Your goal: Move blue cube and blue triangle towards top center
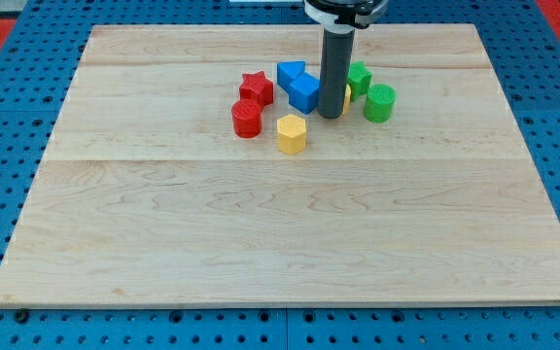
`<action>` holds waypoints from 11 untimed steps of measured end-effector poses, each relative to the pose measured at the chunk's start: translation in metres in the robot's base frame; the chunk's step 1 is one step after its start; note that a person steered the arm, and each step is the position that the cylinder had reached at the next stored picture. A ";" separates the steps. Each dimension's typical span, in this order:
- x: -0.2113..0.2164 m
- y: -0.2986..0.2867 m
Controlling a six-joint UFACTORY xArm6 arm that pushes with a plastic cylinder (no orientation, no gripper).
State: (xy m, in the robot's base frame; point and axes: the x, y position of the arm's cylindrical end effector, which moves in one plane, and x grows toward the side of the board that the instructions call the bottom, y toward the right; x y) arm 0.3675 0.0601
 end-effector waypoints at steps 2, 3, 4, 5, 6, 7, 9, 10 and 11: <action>0.000 -0.023; -0.002 -0.029; -0.002 -0.034; -0.011 -0.038; -0.036 -0.044; -0.063 -0.051; -0.085 -0.051; -0.083 -0.040; -0.091 -0.027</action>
